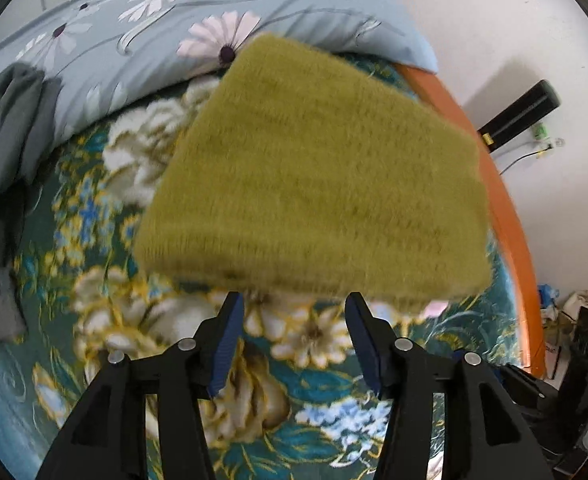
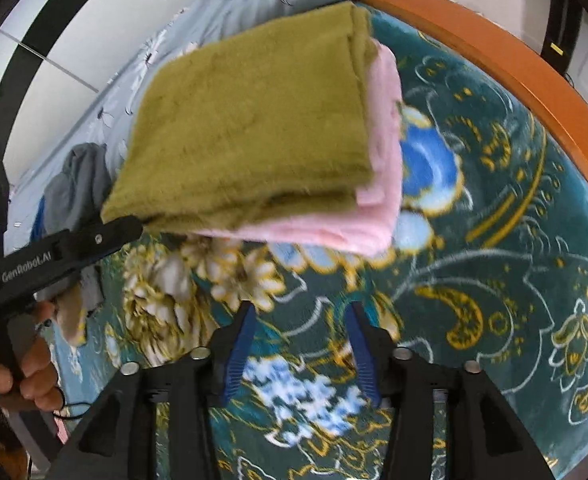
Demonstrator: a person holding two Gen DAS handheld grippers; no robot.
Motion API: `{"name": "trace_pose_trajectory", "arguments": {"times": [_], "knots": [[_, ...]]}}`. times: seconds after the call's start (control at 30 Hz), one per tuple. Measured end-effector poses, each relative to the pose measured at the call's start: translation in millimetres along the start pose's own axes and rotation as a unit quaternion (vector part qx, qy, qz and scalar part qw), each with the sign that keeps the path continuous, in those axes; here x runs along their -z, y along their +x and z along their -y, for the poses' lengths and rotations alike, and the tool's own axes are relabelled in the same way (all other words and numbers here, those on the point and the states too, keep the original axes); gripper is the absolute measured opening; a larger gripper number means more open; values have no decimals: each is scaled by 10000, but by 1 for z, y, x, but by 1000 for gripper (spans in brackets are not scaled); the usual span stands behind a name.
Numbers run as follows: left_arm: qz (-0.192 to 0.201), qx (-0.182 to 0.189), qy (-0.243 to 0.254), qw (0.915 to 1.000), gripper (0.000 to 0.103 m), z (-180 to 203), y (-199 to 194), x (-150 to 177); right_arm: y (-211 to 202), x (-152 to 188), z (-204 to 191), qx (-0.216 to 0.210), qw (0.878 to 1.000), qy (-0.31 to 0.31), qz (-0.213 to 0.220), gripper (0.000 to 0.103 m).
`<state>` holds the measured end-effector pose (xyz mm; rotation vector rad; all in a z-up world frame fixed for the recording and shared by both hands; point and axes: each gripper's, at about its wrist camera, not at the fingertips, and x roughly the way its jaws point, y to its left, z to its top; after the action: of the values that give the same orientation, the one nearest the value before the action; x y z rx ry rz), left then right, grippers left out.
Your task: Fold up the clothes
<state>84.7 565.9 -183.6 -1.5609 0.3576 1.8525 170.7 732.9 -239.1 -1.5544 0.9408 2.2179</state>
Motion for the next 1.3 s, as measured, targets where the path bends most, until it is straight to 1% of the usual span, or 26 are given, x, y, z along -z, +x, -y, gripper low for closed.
{"name": "trace_pose_trajectory", "arguments": {"times": [0.07,0.23,0.33,0.37,0.4,0.43,0.47,0.5,0.63,0.7,0.83,1.03,1.3], "knots": [[-28,-119,-7,9999,55,3,2,10,-1,4,1,20,10000,-69,15,61],[-69,-416,-96,9991,55,11,7,32,-5,10,2,136,9996,-221,104,69],[-31,-468,-220,9987,55,13,2,39,-8,12,0,169,9994,-269,154,76],[-13,-506,-193,9985,56,15,0,41,-10,12,-1,192,9992,-303,177,78],[6,-545,-167,9984,60,17,-2,43,-11,13,-2,209,9990,-340,200,80],[24,-584,-140,9982,63,19,-4,45,-13,14,-4,219,9988,-382,222,85],[36,-606,-124,9981,68,20,-6,47,-14,15,-6,230,9985,-426,248,89],[38,-606,-122,9981,72,20,-7,48,-16,16,-8,241,9983,-464,276,91],[58,-671,-163,9976,75,16,-10,52,-18,19,-13,269,9975,-546,348,103],[71,-725,-200,9971,87,13,-12,55,-18,21,-16,279,9972,-587,371,103],[107,-836,-269,9961,87,7,-15,60,-18,24,-22,367,9961,-687,425,103],[331,-1012,-336,9938,87,2,-20,65,-22,27,-23,593,9938,-747,572,103],[432,-1247,-371,9906,87,-2,-22,74,-25,30,-26,658,9925,-825,622,103]]}}
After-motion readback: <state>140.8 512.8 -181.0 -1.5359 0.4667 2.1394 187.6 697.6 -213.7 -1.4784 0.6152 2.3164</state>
